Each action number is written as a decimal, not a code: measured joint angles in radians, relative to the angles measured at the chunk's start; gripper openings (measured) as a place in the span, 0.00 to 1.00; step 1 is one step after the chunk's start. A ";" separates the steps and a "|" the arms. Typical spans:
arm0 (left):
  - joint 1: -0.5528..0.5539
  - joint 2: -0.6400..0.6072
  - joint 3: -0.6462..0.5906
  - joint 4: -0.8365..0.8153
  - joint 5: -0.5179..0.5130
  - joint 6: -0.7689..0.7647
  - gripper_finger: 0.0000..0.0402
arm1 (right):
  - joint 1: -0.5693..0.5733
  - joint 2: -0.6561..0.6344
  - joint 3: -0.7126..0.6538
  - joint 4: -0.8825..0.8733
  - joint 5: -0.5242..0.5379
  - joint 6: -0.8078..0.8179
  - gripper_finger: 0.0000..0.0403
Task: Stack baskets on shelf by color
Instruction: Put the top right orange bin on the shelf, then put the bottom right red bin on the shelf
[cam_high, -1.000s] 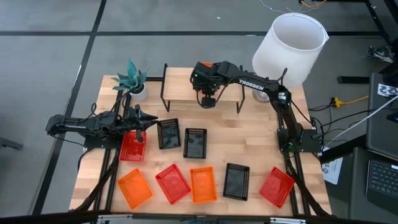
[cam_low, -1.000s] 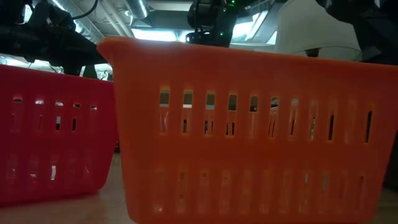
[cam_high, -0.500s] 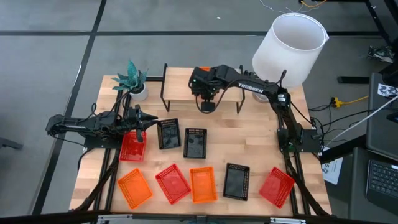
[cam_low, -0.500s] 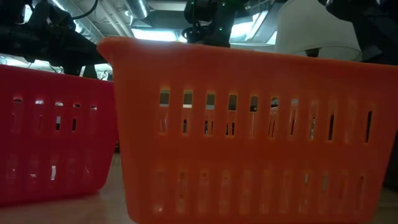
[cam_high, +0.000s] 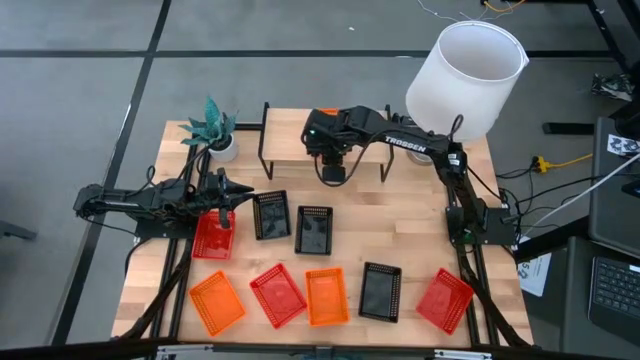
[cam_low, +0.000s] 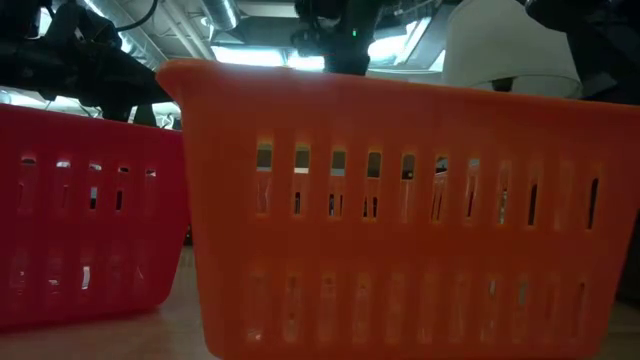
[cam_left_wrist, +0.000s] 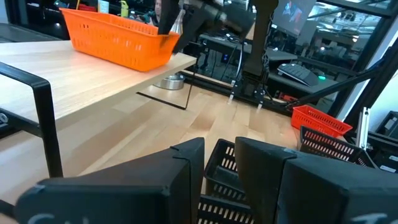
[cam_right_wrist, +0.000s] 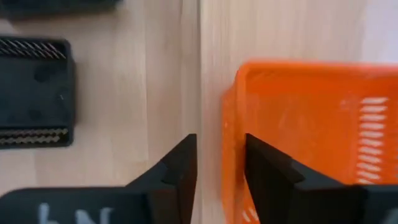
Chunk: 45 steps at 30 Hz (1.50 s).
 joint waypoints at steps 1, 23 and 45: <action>0.000 0.000 0.000 0.000 0.000 0.000 0.21 | 0.005 0.000 0.020 -0.003 0.000 0.000 0.32; 0.000 0.000 0.000 0.000 0.000 0.000 0.21 | 0.339 -0.424 -0.093 -0.278 -0.391 0.549 0.32; 0.000 0.000 0.000 0.000 0.000 0.000 0.21 | 0.787 -0.808 -1.294 0.129 -0.680 1.331 0.32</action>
